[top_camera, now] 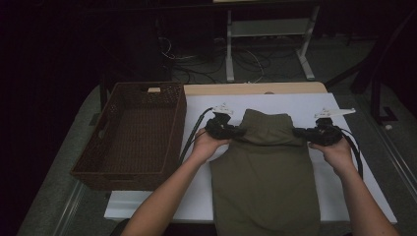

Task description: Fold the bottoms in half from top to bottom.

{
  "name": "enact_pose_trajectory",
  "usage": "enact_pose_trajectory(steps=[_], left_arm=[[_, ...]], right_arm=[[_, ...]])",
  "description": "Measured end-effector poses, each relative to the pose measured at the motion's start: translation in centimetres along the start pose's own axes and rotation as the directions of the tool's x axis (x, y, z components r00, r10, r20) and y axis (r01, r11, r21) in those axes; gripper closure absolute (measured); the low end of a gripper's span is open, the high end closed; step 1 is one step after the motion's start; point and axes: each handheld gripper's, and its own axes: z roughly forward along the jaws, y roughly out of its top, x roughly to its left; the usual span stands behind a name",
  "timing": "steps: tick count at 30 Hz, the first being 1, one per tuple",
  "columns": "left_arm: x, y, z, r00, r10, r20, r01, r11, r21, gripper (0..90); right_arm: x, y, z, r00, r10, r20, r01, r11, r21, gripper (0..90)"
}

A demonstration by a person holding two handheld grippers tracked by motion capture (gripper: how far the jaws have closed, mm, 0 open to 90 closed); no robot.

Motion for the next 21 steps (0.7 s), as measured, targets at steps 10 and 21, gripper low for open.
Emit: enact_pose_trajectory(steps=[10, 21], left_arm=[[-1.3, -1.1, -0.6, 0.9997, 0.013, 0.020, -0.013, 0.9997, 0.018, 83.0], [-2.3, -2.2, -1.4, 0.9991, 0.022, 0.038, -0.023, 0.9993, 0.031, 83.1]], right_arm=[[0.9, -0.9, -0.5, 0.9999, -0.014, -0.007, 0.014, 1.000, 0.011, 86.9], [2.3, -1.8, -1.1, 0.9992, -0.027, -0.028, 0.027, 0.999, 0.018, 86.9]])
